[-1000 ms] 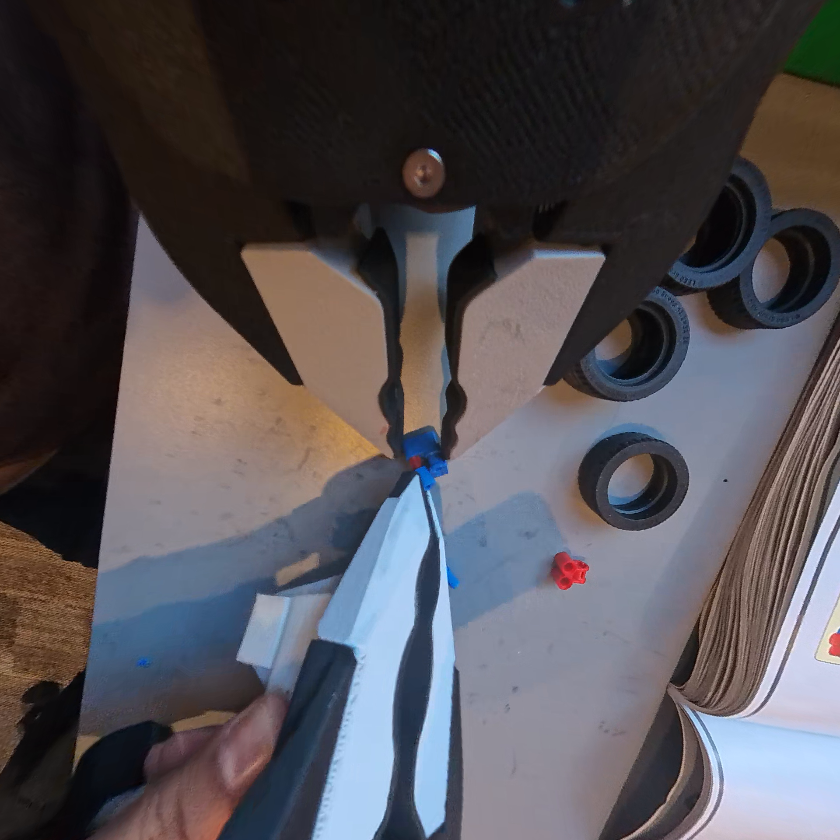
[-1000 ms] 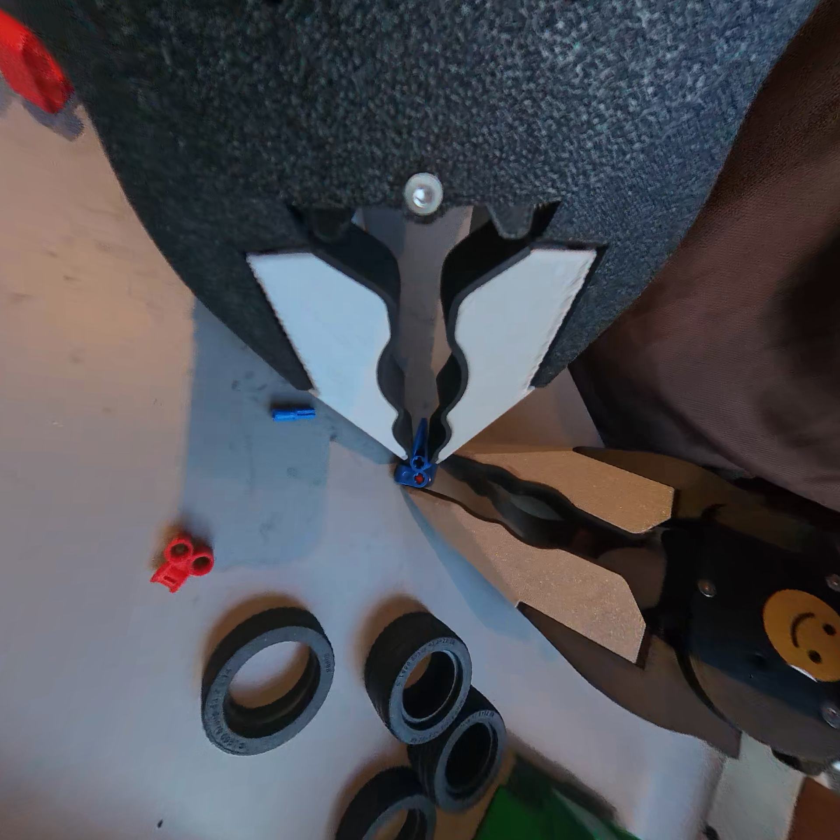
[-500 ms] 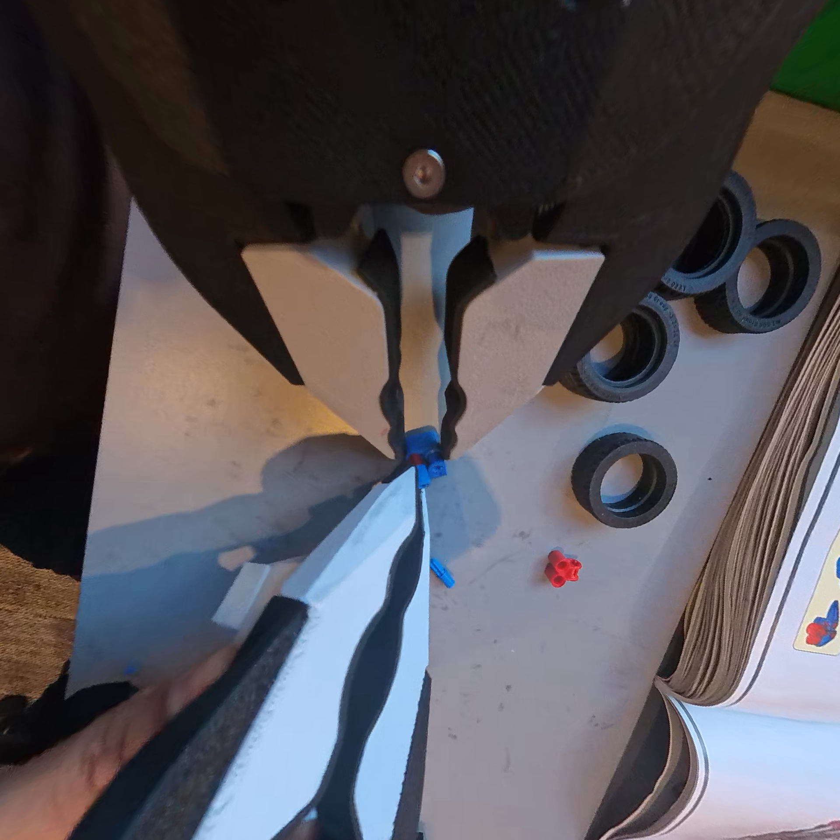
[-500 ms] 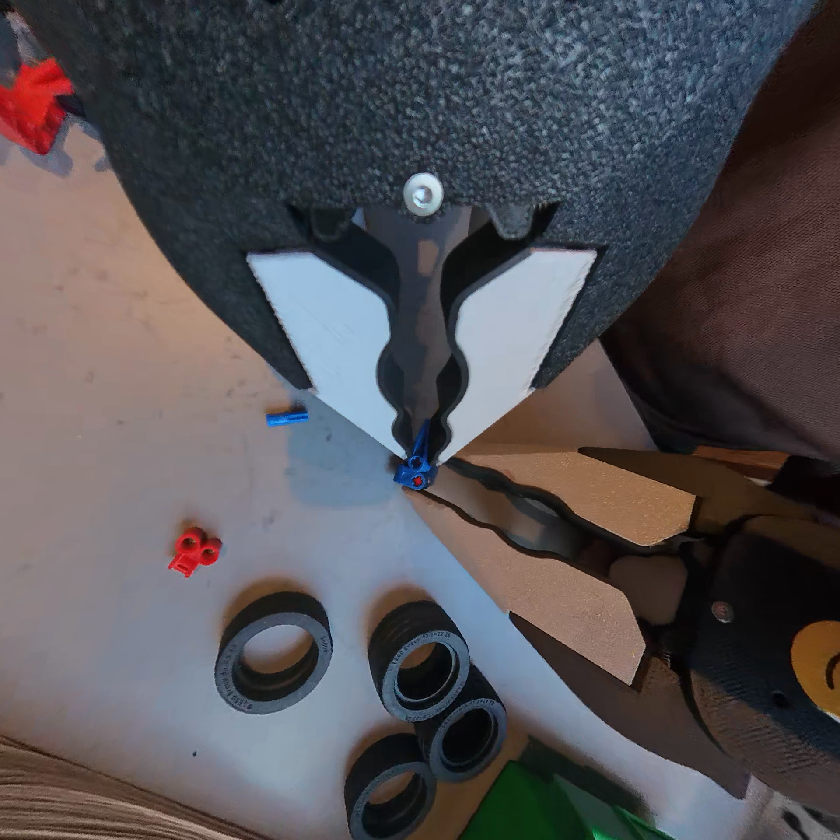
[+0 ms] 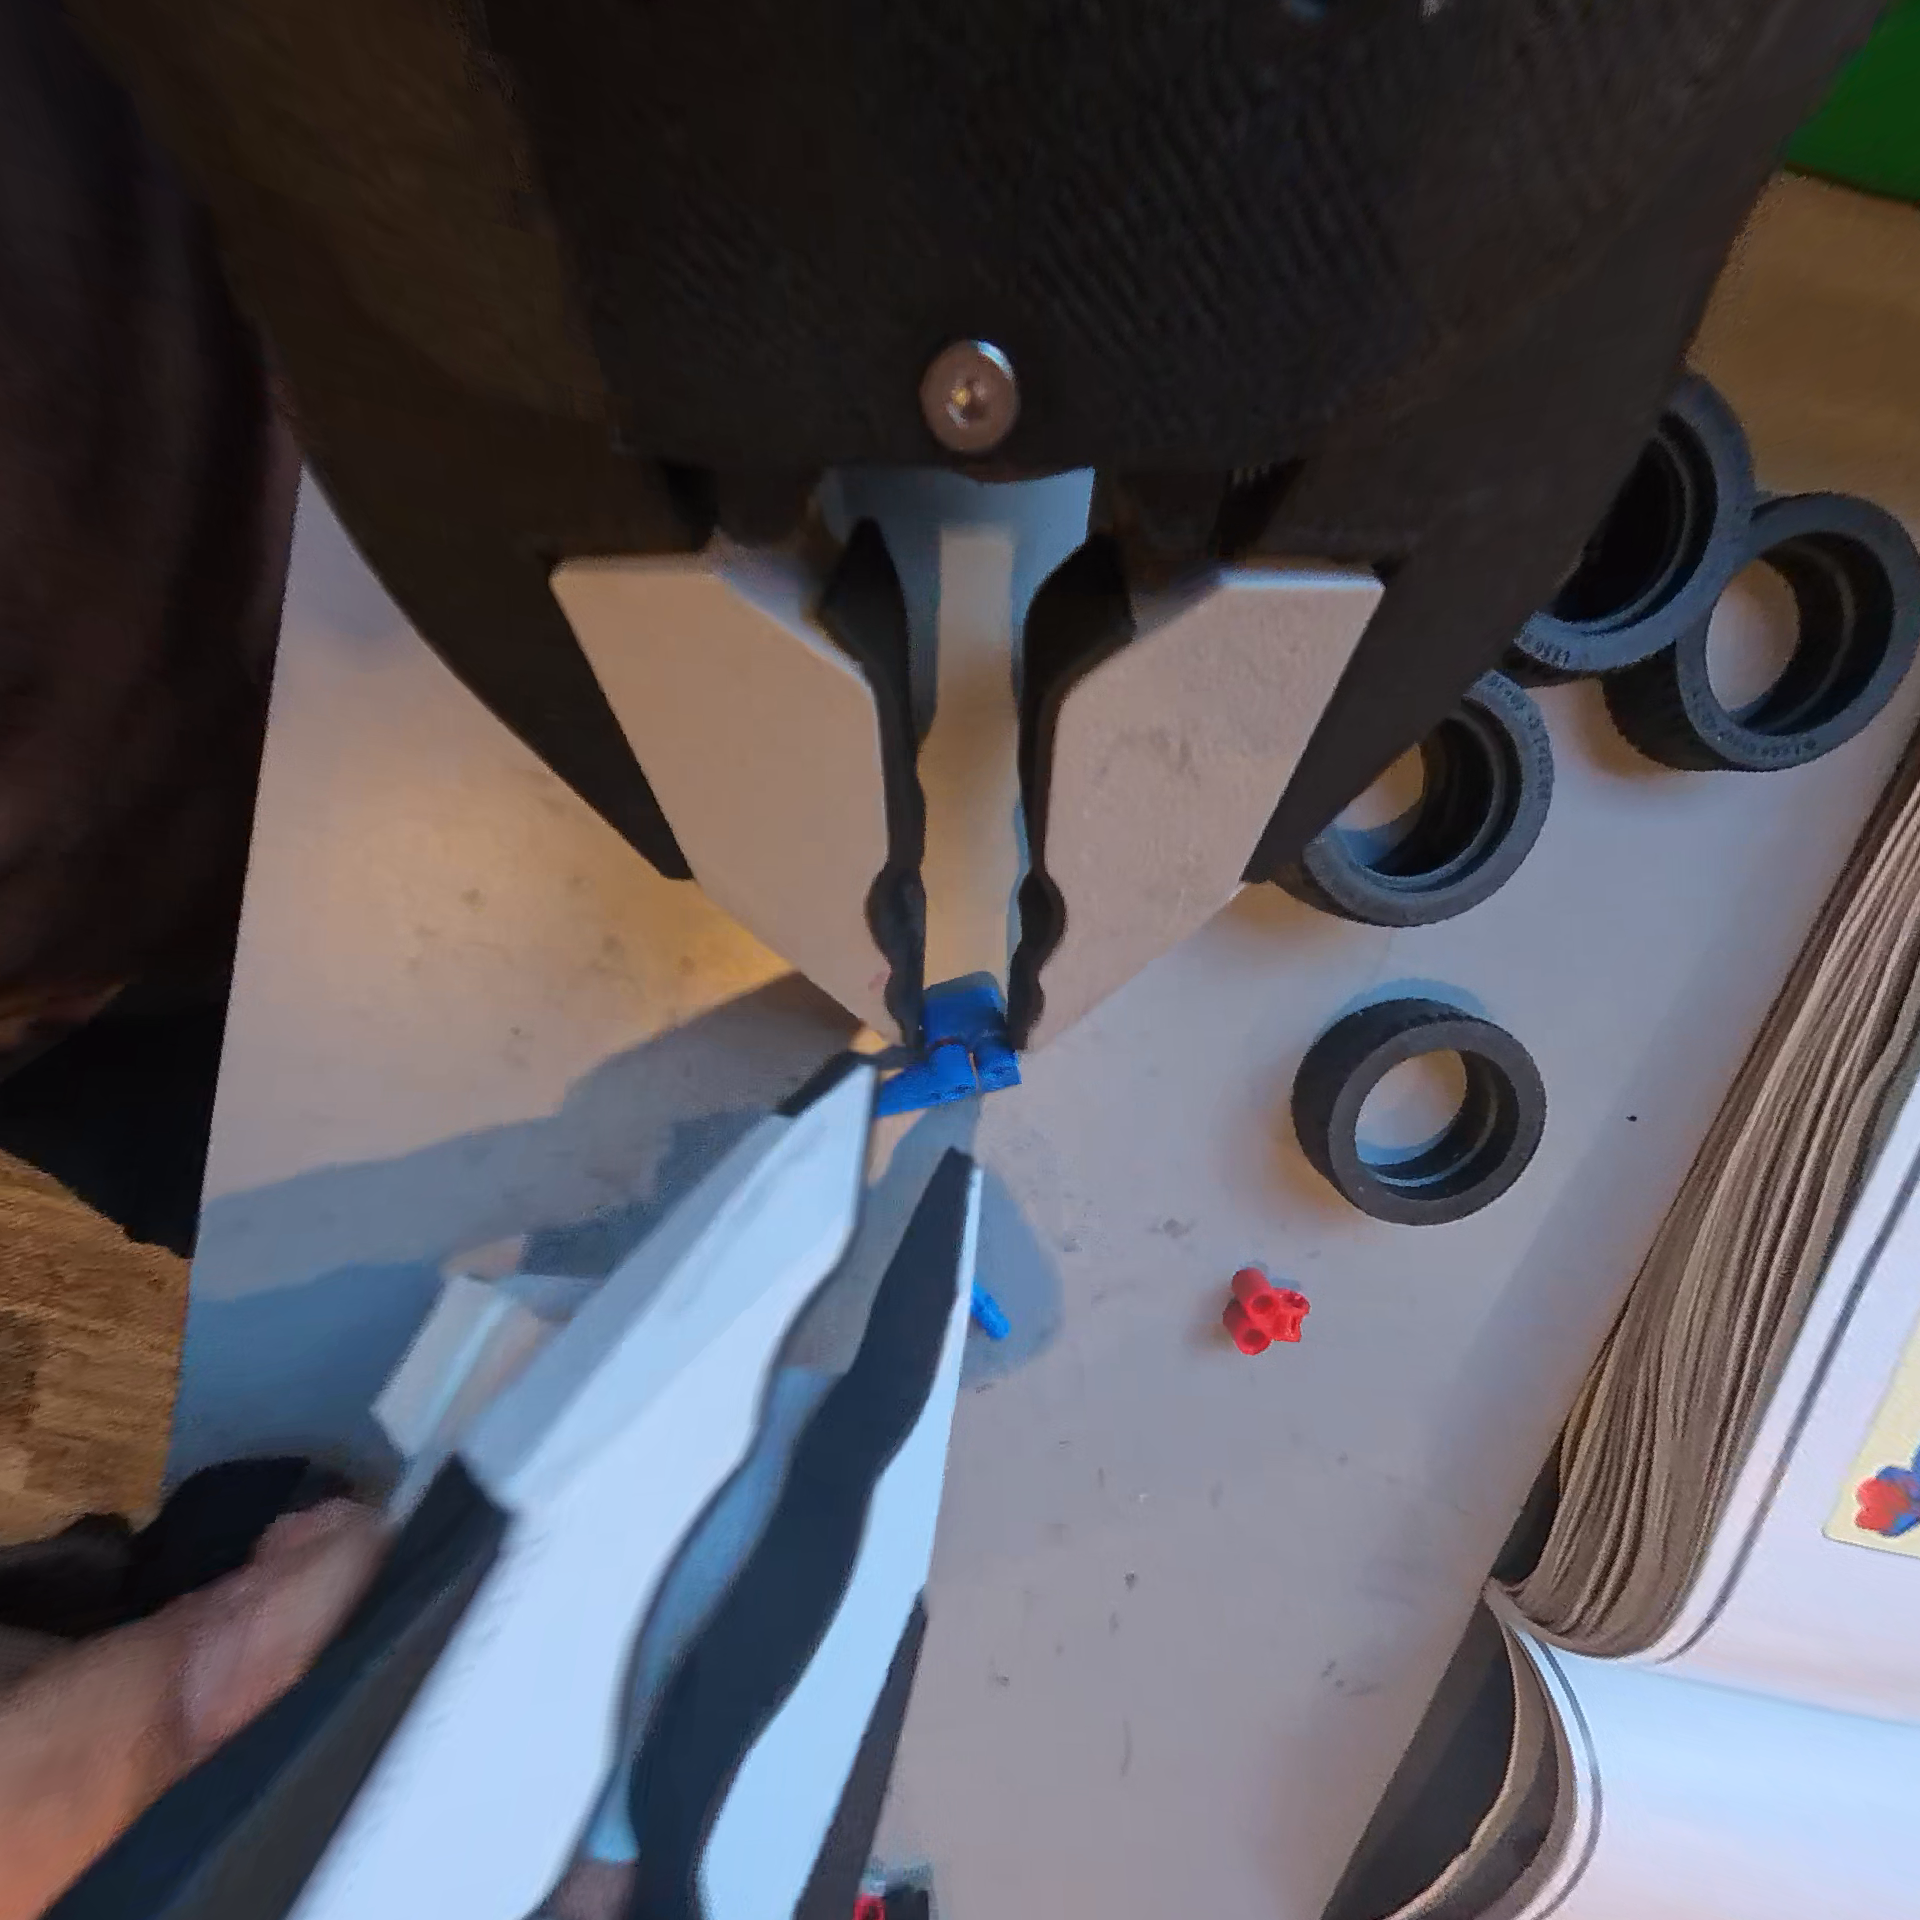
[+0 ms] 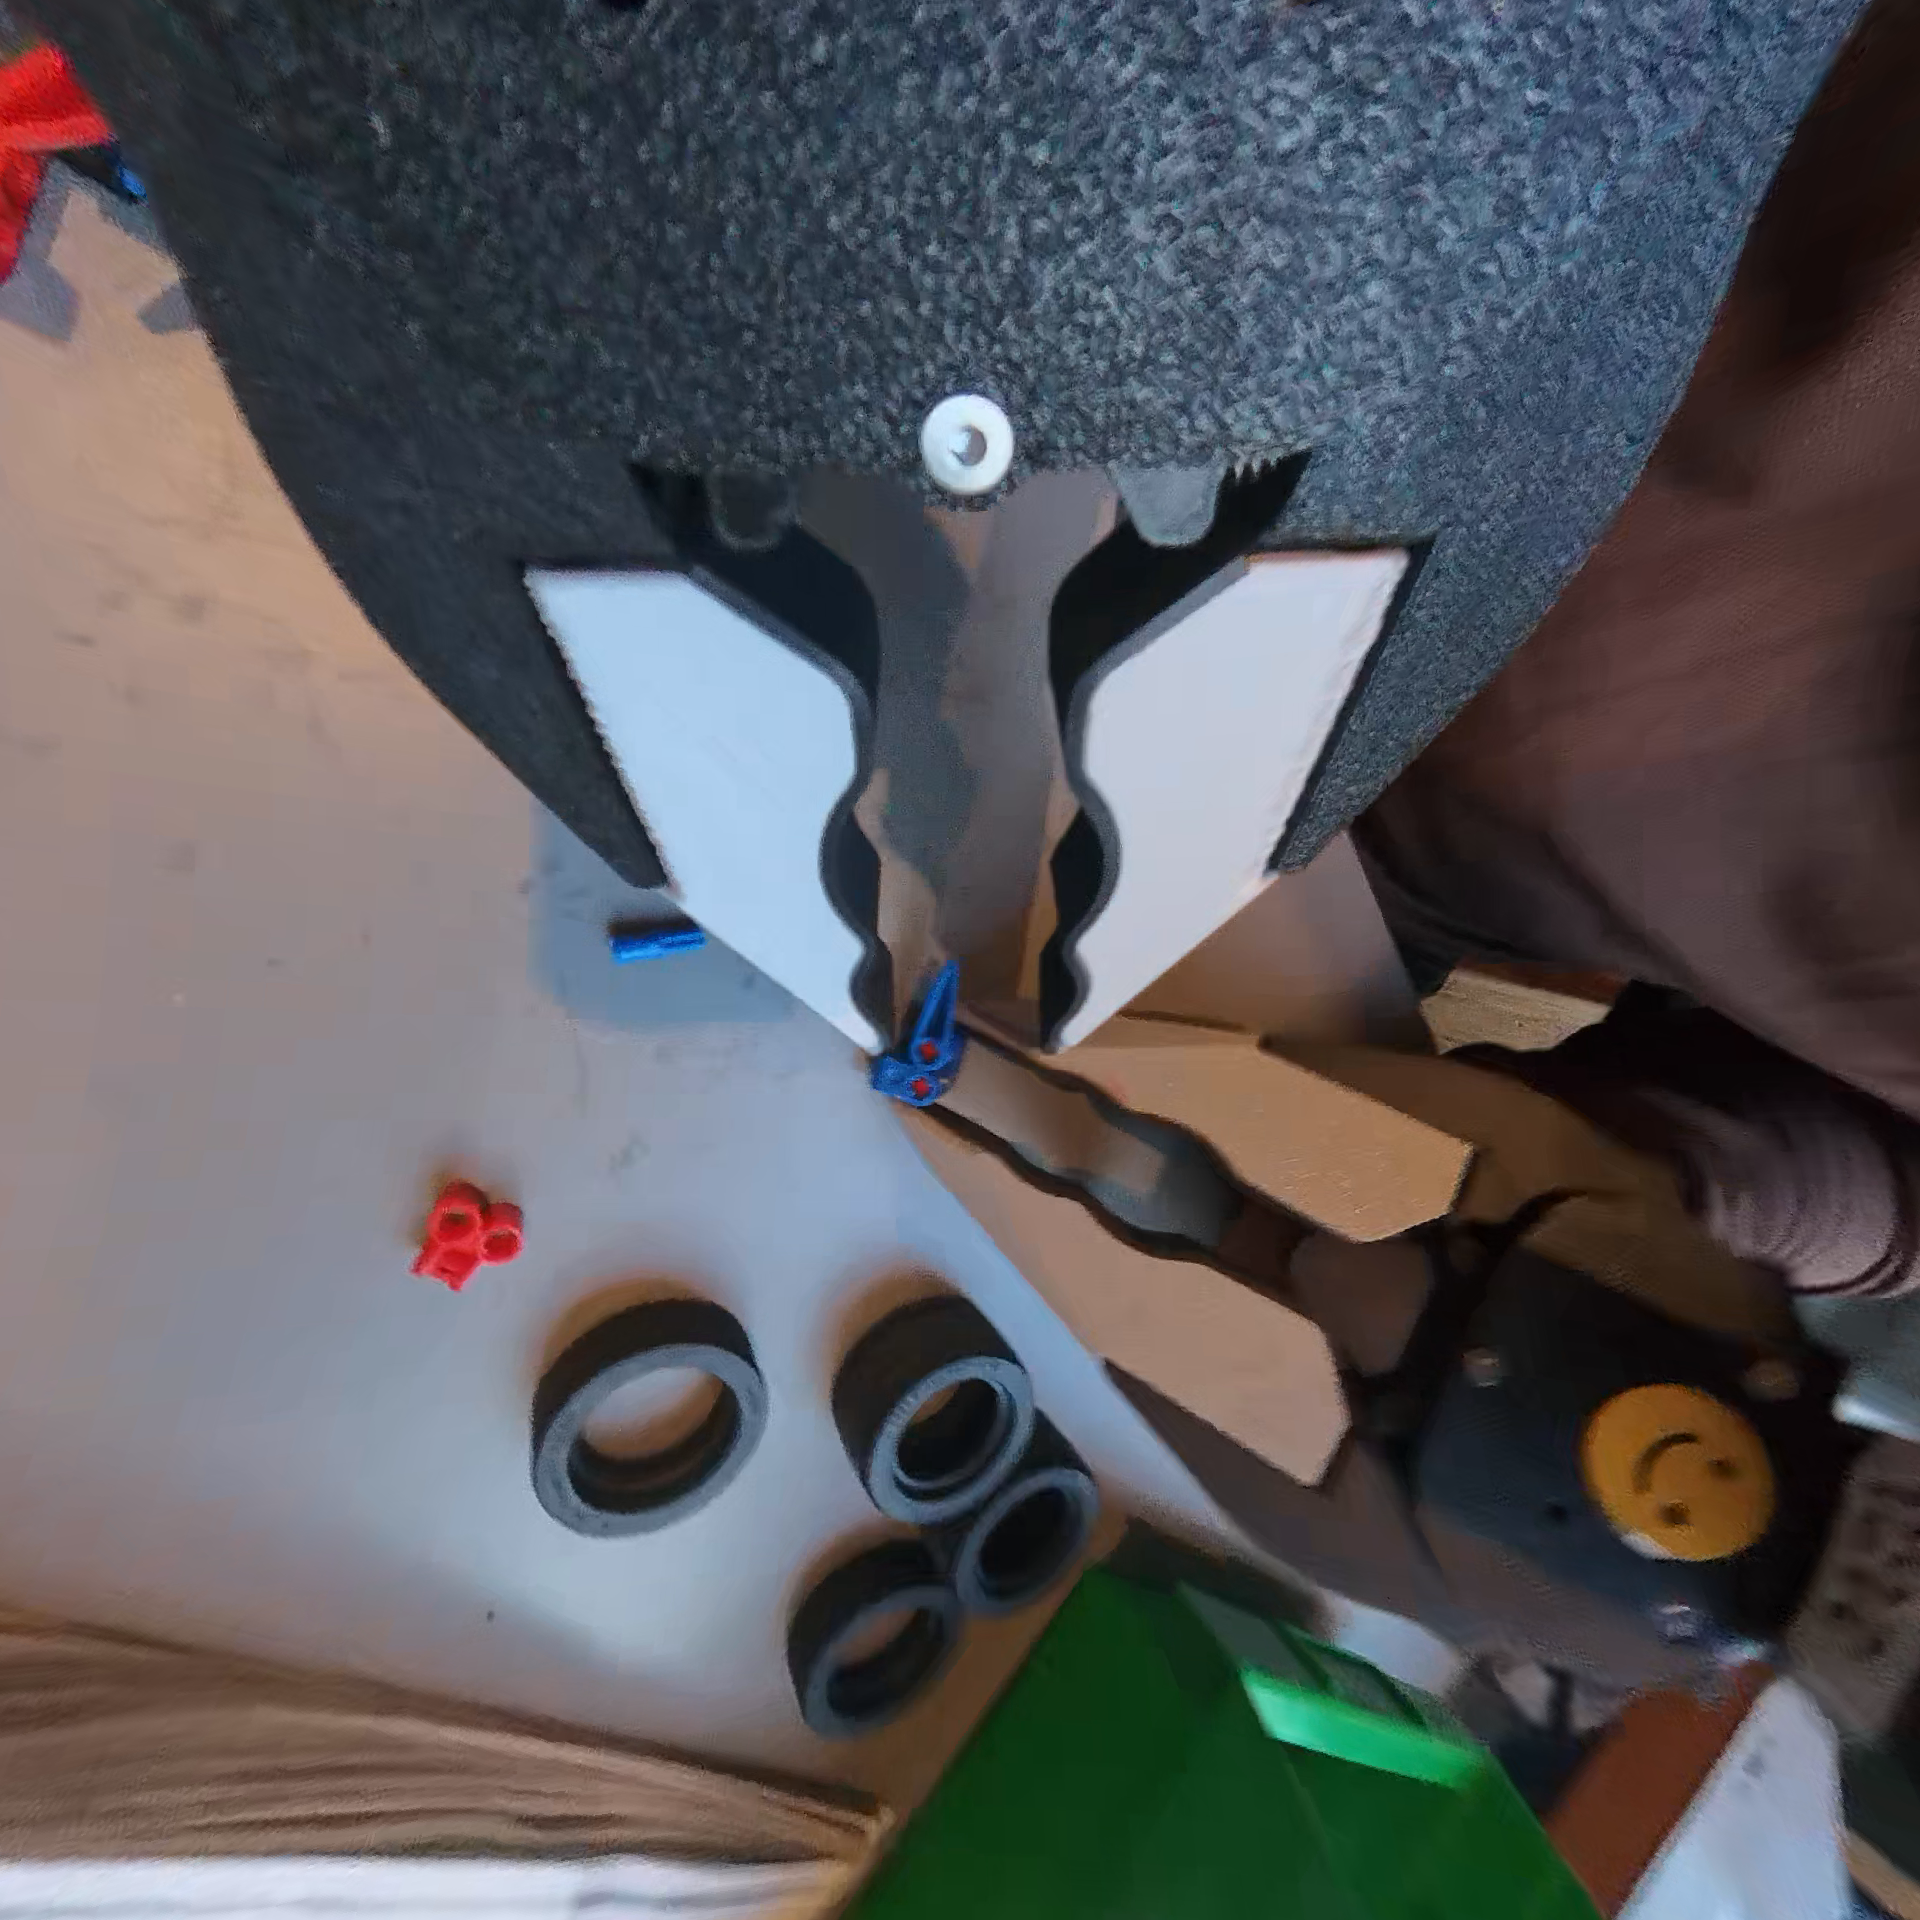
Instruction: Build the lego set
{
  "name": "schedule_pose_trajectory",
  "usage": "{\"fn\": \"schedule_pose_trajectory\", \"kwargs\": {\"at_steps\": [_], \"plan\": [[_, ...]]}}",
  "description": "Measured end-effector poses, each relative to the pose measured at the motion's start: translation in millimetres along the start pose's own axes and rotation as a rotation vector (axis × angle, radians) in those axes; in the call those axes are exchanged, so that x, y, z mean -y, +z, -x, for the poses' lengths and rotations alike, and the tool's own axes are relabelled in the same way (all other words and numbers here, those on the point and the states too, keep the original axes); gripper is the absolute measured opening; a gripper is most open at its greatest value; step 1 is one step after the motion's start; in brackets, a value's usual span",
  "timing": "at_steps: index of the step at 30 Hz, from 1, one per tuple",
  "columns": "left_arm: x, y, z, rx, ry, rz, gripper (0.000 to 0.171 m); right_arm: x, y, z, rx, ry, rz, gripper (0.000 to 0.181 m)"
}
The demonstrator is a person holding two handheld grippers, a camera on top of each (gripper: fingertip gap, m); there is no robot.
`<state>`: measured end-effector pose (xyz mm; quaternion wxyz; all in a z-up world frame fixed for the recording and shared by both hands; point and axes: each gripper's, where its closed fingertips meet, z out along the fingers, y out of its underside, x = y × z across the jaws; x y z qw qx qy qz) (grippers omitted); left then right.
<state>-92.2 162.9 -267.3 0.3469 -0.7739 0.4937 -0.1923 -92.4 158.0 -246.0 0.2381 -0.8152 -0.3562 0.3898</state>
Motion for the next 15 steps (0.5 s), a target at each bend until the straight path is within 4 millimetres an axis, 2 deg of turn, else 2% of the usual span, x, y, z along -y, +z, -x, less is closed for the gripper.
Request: {"fn": "schedule_pose_trajectory", "kwargs": {"at_steps": [3, 9, 15], "plan": [[0.1, -0.3, 1.9, -0.041, -0.064, -0.001, 0.014, -0.1, -4.3, 6.9, -0.040, -0.170, -0.016, 0.037], [11.1, -2.3, 5.8, -0.146, -0.222, -0.061, 0.014, -7.0, -5.1, 0.0, -0.326, -0.649, 0.066, 0.046], [10.7, 1.5, -1.2, -0.208, -0.282, -0.028, 0.015, -2.1, 0.9, -4.2, -0.451, -0.844, 0.077, 0.040]]}}
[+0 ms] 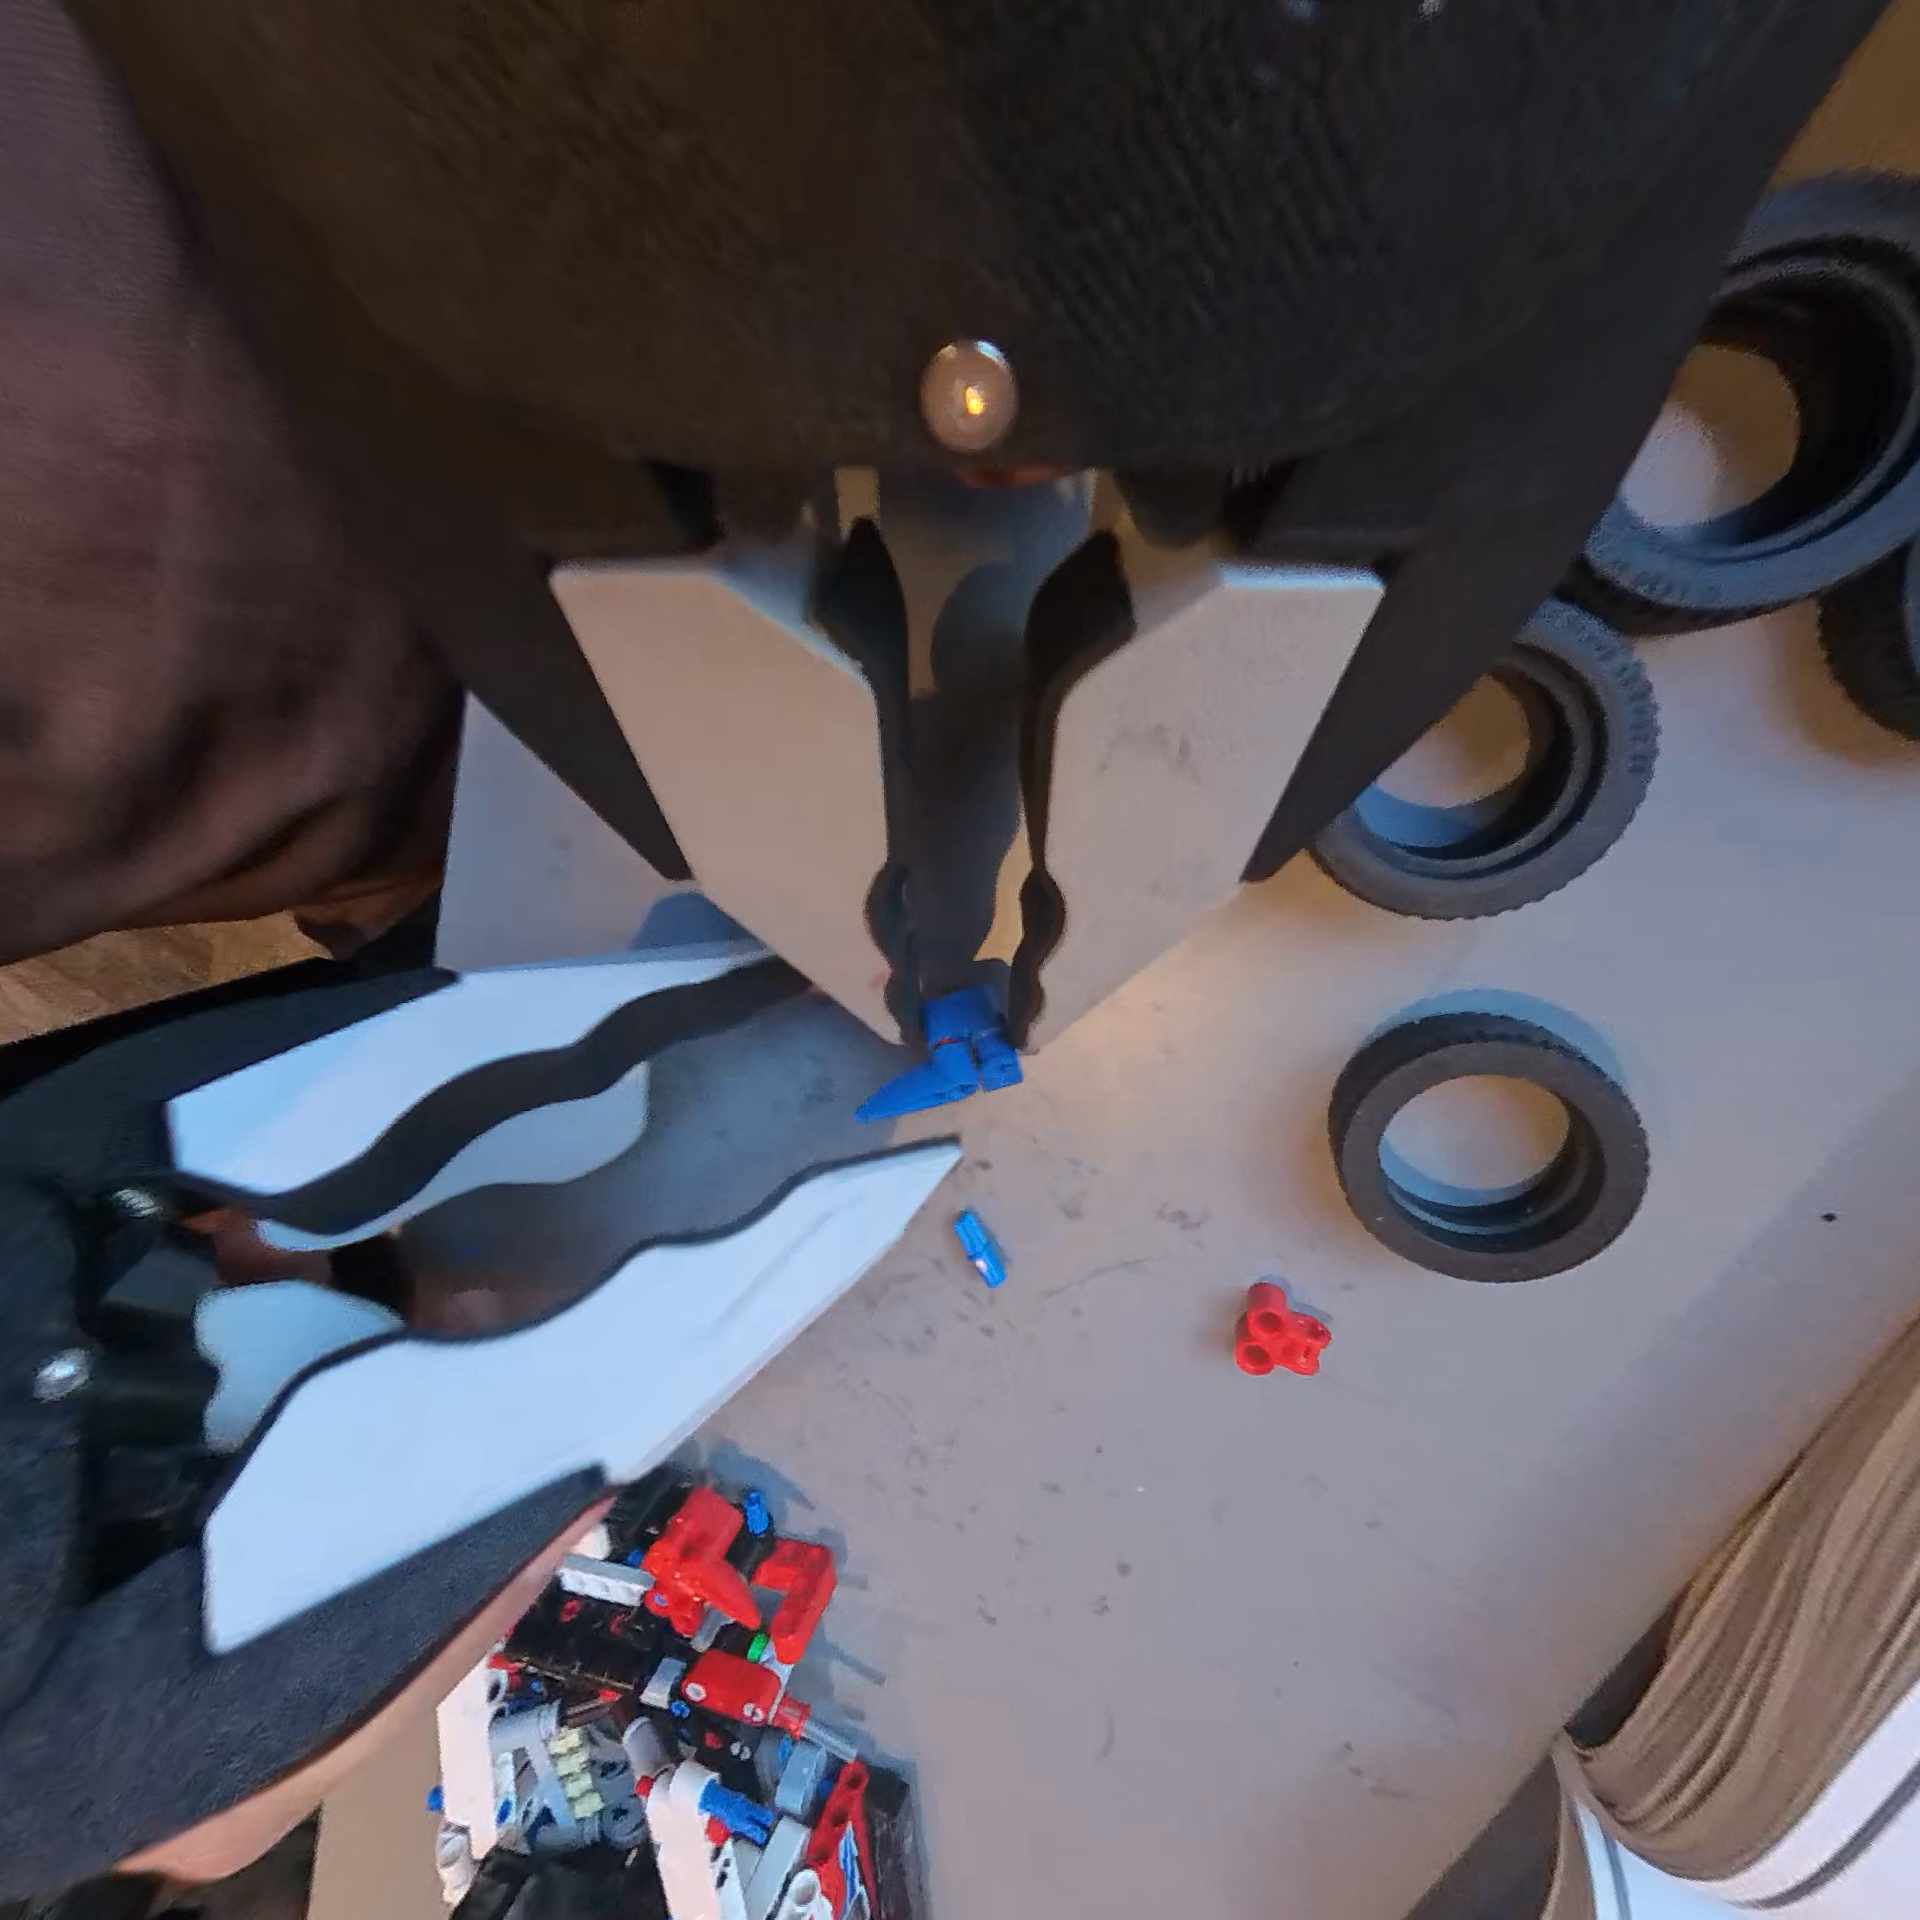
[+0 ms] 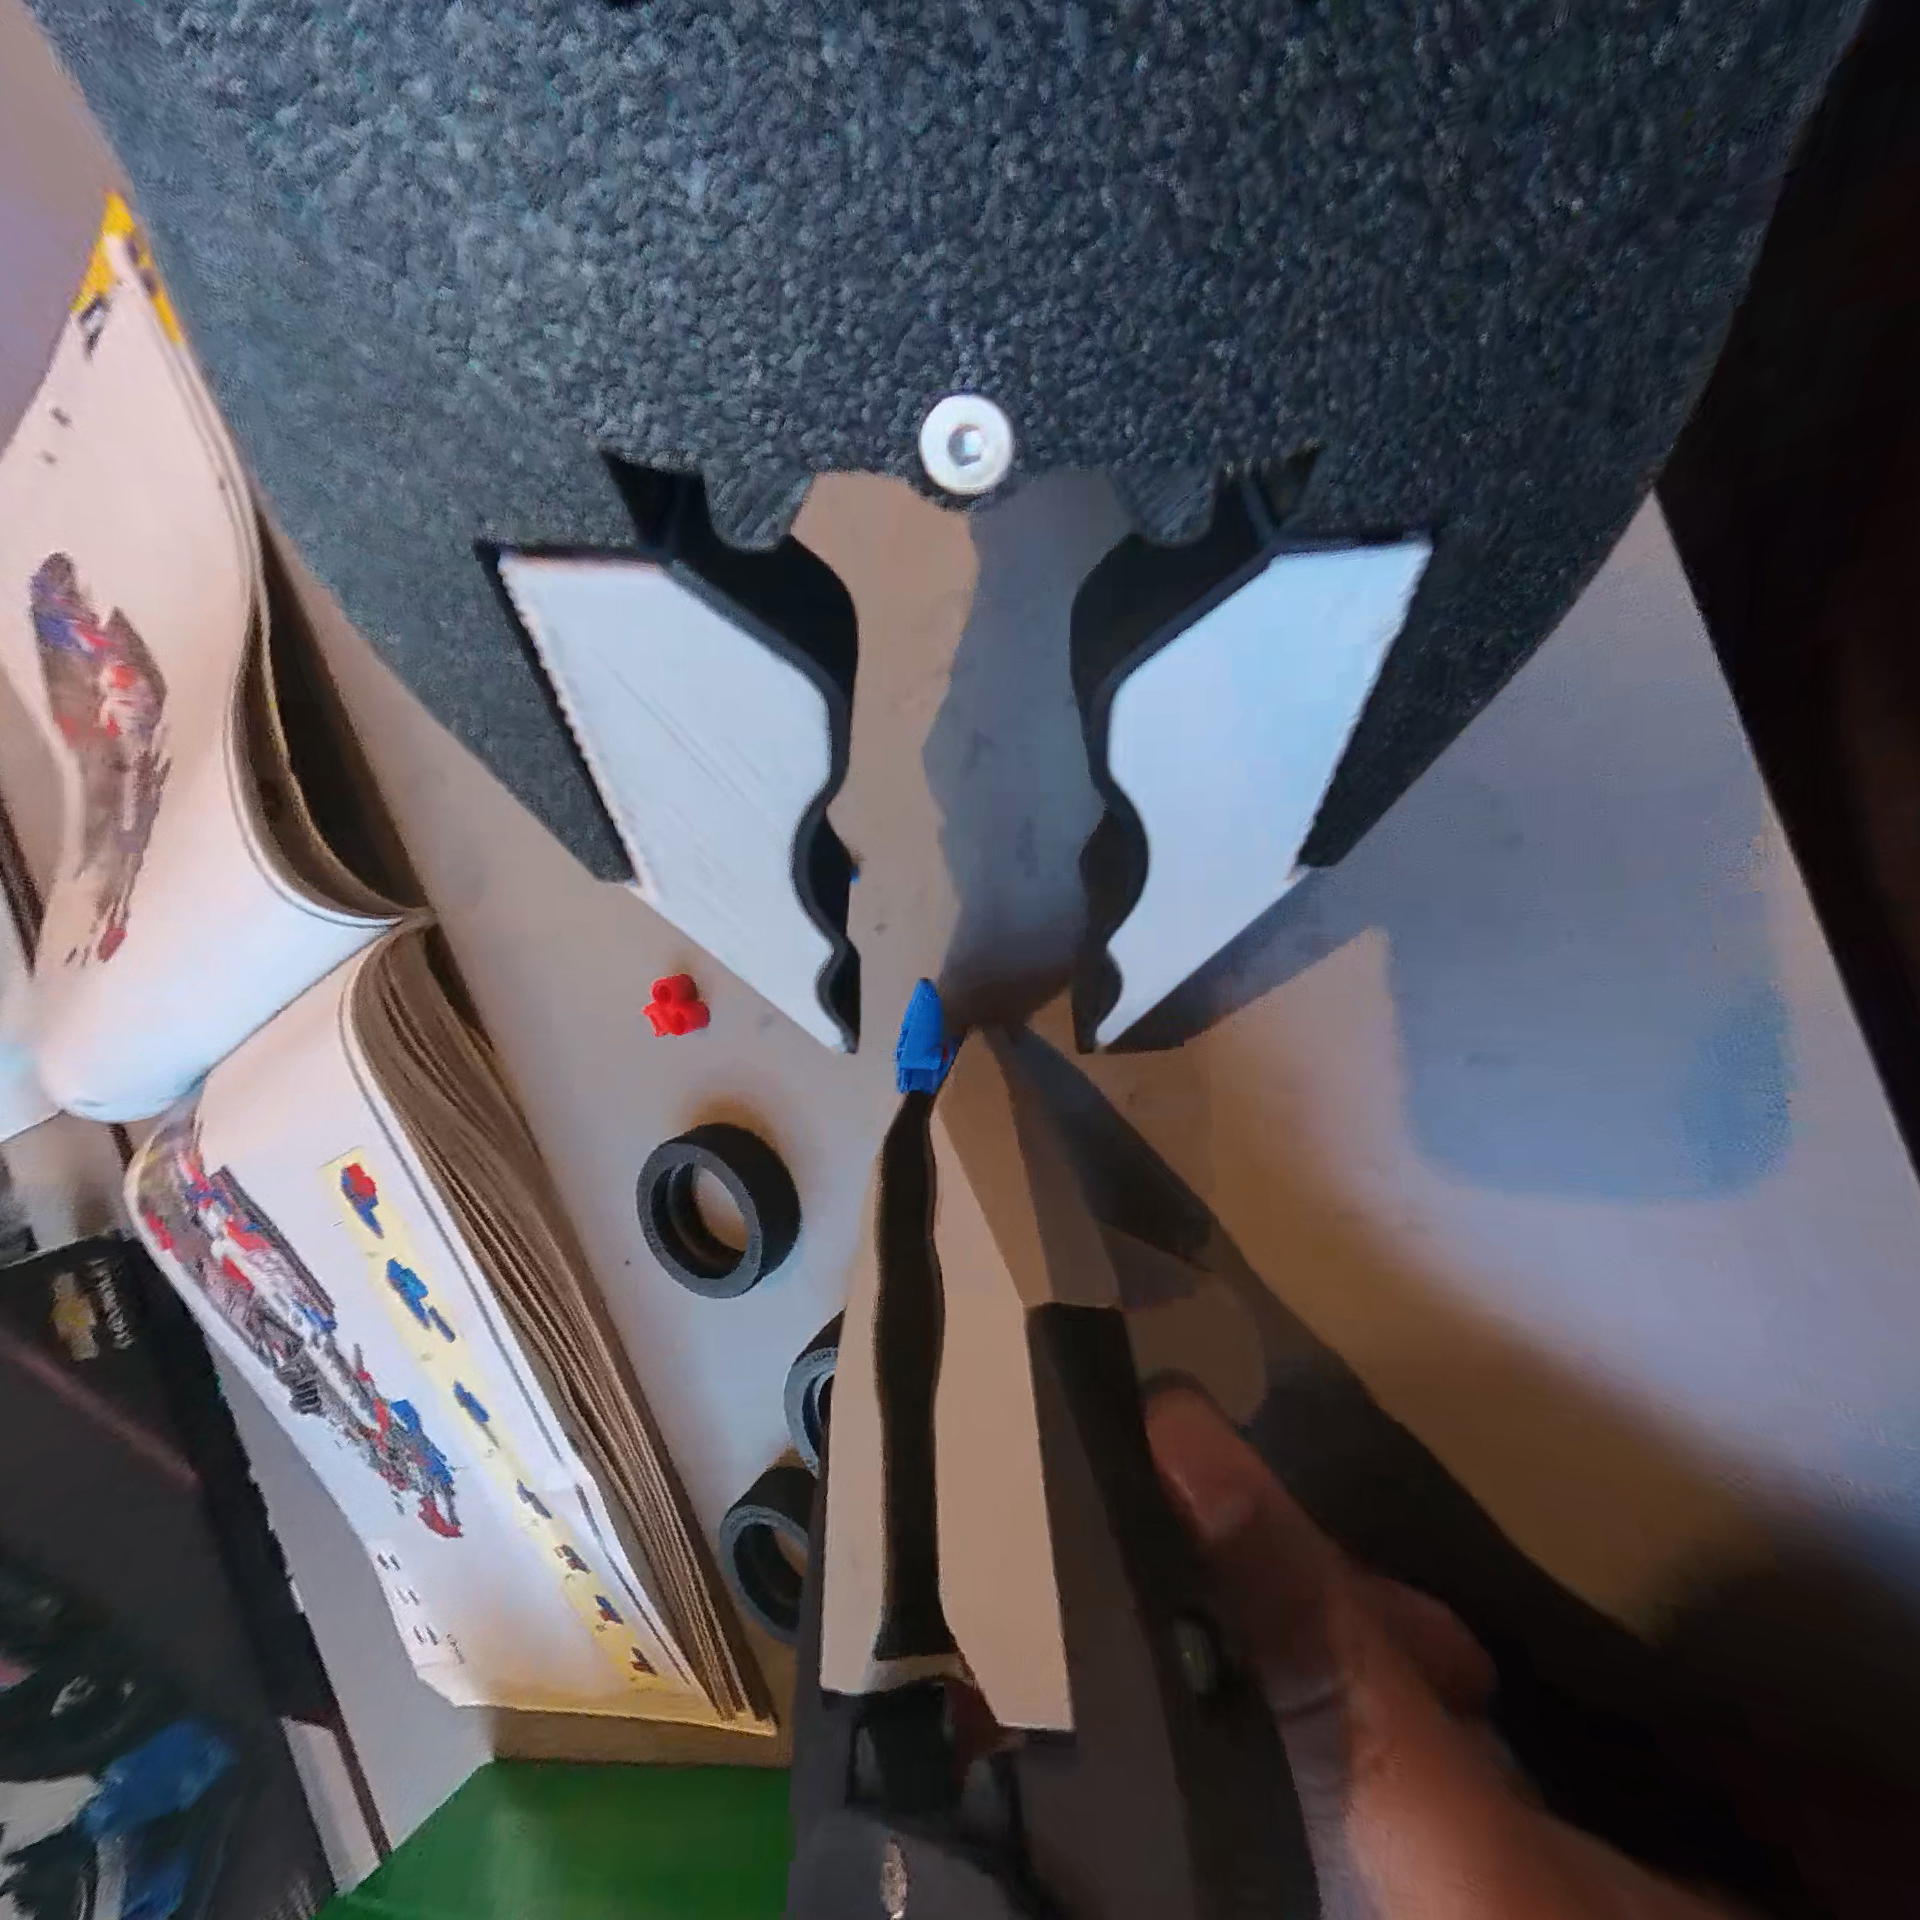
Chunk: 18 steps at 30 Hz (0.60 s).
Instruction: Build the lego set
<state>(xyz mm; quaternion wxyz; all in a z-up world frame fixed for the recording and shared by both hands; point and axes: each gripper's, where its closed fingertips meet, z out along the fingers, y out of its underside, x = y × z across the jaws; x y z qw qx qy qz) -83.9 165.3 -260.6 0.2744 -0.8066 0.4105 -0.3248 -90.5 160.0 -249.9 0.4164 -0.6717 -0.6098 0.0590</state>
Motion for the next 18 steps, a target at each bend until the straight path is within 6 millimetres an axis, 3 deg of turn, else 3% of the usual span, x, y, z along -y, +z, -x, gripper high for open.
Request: {"fn": "schedule_pose_trajectory", "kwargs": {"at_steps": [7, 12, 18], "plan": [[4.4, -2.4, -13.3, -0.084, -0.019, -0.019, 0.014, -1.8, 2.4, -0.7, -0.046, -0.102, -0.006, 0.023], [1.5, -0.3, -9.6, -0.052, -0.011, -0.014, 0.013, -2.5, 5.9, -0.9, -0.108, -0.173, 0.005, 0.020], [-2.6, -0.7, -6.0, -0.051, -0.038, -0.003, 0.013, -3.7, 11.7, 3.1, -0.064, -0.171, -0.009, 0.017]]}}
